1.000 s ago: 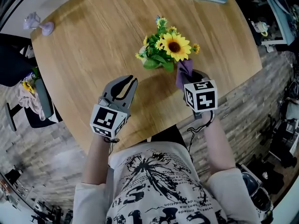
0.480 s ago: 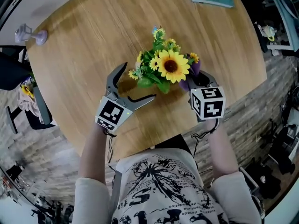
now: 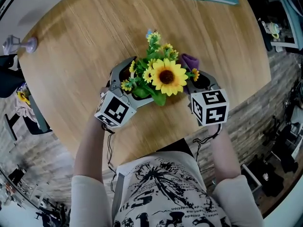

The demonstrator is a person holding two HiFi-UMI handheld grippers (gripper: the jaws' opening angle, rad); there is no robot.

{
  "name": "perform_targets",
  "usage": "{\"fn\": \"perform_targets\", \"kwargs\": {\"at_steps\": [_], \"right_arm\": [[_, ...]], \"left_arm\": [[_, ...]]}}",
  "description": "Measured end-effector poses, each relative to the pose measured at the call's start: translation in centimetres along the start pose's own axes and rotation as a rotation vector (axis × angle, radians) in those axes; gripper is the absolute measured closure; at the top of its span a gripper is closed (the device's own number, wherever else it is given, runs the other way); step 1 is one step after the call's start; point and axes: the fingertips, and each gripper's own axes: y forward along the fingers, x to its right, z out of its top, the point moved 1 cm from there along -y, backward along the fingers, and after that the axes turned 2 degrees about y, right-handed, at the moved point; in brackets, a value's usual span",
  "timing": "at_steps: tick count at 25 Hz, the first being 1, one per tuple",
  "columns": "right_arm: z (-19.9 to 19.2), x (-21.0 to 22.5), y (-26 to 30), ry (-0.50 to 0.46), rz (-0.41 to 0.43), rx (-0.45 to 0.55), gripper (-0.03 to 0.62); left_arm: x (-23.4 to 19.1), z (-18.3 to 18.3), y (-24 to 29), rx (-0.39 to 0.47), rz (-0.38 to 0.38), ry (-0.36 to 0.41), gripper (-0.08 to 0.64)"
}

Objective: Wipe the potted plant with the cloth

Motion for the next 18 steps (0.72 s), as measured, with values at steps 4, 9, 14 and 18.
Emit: {"fn": "perform_targets", "kwargs": {"at_steps": [4, 9, 14, 18], "right_arm": [[-0.2, -0.2, 0.1, 0.004, 0.010, -0.005, 0.509], [-0.3, -0.6, 0.3, 0.018, 0.018, -0.009, 0.509], [-0.5, -0.7, -0.2, 0.026, 0.017, -0.012, 0.509], [-0.3, -1.2, -0.6, 0.004, 0.028, -0.015, 0.510]], "left_arm": [[0.0, -0.5, 0.6, -0.034, -0.029, -0.025, -0.029], [0.2, -1.7, 0.9, -0.135, -0.046, 0.022, 0.028], [0.1, -1.4, 0.4, -0.128, 0.008, 0.008, 0.031], [-0.3, -0.4, -0.8, -0.114, 0.049, -0.019, 0.031]]}}
